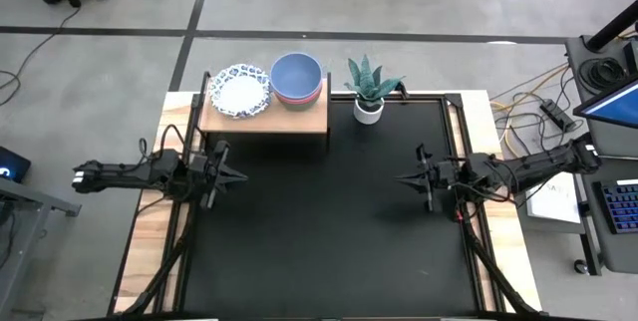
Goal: Place and stack bowls onto a shelf
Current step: Return to Home Position
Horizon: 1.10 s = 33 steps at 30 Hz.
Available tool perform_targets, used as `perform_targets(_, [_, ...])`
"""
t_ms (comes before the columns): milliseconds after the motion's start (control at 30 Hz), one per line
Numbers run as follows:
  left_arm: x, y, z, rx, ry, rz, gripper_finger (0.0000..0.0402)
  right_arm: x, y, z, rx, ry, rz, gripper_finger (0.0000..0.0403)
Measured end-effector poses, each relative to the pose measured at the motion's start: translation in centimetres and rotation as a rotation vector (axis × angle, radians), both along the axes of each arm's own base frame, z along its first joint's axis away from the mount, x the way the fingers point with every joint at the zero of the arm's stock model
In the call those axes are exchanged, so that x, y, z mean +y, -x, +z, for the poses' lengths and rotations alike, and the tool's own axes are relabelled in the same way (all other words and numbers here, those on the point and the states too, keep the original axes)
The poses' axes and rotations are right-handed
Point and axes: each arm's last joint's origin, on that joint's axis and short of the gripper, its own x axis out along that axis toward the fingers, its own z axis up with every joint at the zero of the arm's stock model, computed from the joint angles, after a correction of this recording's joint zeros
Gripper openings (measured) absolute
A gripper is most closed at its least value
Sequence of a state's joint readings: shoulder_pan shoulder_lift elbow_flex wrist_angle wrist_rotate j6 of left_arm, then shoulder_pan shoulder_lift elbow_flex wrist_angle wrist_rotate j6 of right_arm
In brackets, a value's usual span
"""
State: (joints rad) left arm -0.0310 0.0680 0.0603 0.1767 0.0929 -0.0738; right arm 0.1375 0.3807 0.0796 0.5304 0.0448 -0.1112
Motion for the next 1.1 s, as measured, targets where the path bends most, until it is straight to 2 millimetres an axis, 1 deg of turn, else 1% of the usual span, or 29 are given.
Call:
perform_targets(67, [0.0, -0.1, -1.1, -0.010, 0.003, 0.000, 0.0000, -0.1, 0.8, -0.3, -0.049, 0.006, -0.002, 0.0009])
perform_targets(100, [0.0, -0.1, -1.2, -0.005, 0.004, 0.004, 0.0000, -0.2, 1.2, -0.5, -0.073, 0.007, -0.004, 0.0009])
perform_targets(200, [0.1, 0.0, -1.2, -0.004, 0.013, 0.024, 0.0000, -0.2, 1.8, -0.6, -0.109, 0.011, -0.006, 0.0009])
perform_targets(300, [0.1, 0.2, -1.0, -0.034, -0.038, 0.033, 0.0000, -0.3, 2.3, -0.6, -0.118, 0.025, -0.009, 0.0009])
perform_targets(433, [0.1, 0.2, -1.2, -0.026, -0.092, 0.042, 0.0000, -0.4, 3.0, -0.5, -0.145, 0.053, -0.014, 0.0009])
perform_targets(533, [0.1, 0.1, -1.6, 0.014, -0.096, 0.042, 0.0000, -0.4, 3.2, -0.9, -0.110, 0.070, -0.017, 0.0009])
perform_targets(800, [0.1, -0.1, -2.5, 0.118, -0.087, 0.052, 0.0000, -0.4, 3.1, -1.2, -0.087, 0.080, -0.002, 0.0009])
perform_targets(1100, [0.1, -0.3, -2.8, 0.153, -0.088, 0.050, 0.0000, -0.3, 2.6, -2.9, 0.118, -0.074, 0.031, 0.0009])
